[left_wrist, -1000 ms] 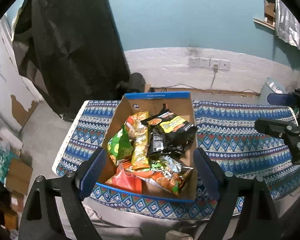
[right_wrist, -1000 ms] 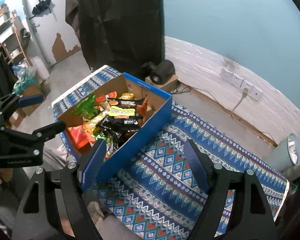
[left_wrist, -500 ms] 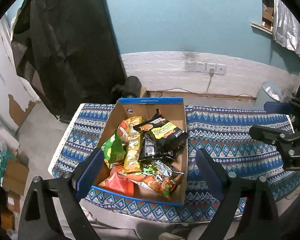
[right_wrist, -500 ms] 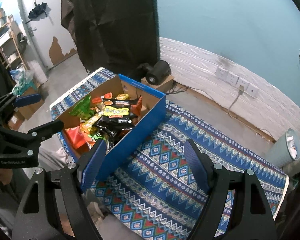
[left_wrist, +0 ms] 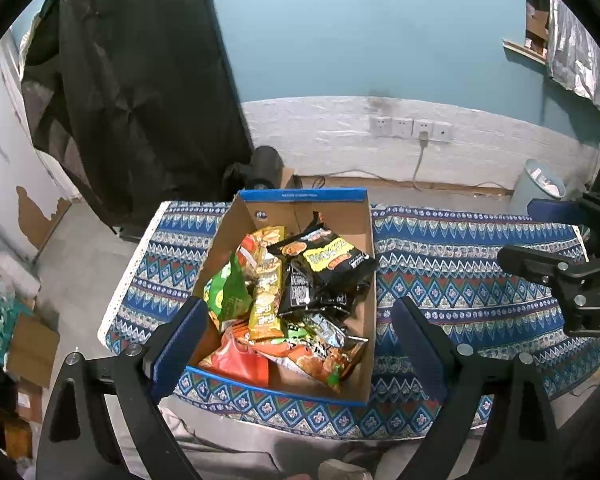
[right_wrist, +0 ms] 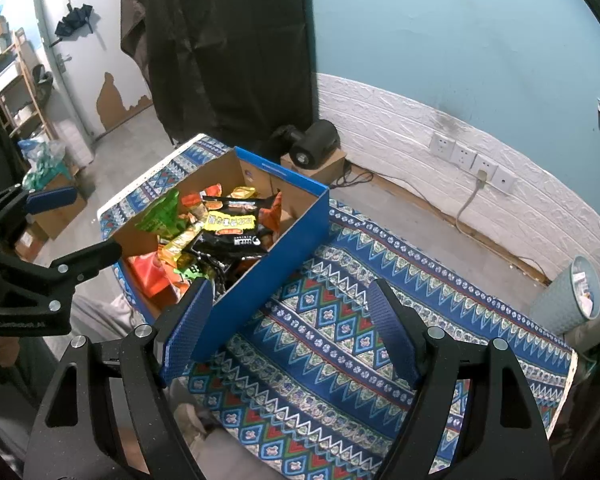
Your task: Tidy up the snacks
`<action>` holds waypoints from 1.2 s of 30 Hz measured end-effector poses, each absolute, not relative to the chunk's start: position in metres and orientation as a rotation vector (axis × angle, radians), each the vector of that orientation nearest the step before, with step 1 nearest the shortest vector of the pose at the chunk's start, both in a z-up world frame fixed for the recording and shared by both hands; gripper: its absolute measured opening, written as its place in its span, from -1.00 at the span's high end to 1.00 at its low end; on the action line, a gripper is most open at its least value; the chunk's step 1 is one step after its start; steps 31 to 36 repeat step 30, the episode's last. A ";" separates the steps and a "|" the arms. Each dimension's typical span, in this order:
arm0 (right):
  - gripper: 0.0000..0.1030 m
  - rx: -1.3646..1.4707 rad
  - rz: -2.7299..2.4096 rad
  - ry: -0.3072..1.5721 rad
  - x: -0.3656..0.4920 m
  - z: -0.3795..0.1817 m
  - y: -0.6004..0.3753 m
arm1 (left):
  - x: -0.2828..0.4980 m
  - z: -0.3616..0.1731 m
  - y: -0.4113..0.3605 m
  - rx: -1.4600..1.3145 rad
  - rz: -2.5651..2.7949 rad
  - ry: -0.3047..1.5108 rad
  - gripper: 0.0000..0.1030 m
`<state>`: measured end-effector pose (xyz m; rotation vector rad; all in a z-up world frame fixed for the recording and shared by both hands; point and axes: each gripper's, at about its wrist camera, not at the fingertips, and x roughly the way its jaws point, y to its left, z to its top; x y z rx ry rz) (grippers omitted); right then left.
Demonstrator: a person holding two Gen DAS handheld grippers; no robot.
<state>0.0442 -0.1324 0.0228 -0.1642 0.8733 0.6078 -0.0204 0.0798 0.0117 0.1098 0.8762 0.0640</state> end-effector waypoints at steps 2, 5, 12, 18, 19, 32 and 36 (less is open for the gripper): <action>-0.55 -0.167 0.607 0.872 0.044 0.022 -0.132 | -0.020 0.011 0.081 0.102 0.062 0.883 -0.83; -0.55 -0.168 0.607 0.873 0.044 0.022 -0.132 | -0.020 0.010 0.082 0.099 0.063 0.887 -0.83; -0.55 -0.168 0.609 0.872 0.044 0.022 -0.131 | -0.021 0.010 0.082 0.100 0.056 0.888 -0.83; -0.55 -0.165 0.610 0.876 0.044 0.021 -0.131 | -0.021 0.010 0.082 0.098 0.048 0.896 -0.83; -0.55 -0.165 0.610 0.877 0.044 0.021 -0.131 | -0.021 0.009 0.082 0.094 0.045 0.900 -0.83; -0.55 -0.167 0.611 0.877 0.044 0.021 -0.130 | -0.020 0.007 0.084 0.082 0.040 0.908 -0.84; -0.55 -0.167 0.611 0.877 0.044 0.021 -0.130 | -0.020 0.007 0.084 0.082 0.040 0.908 -0.84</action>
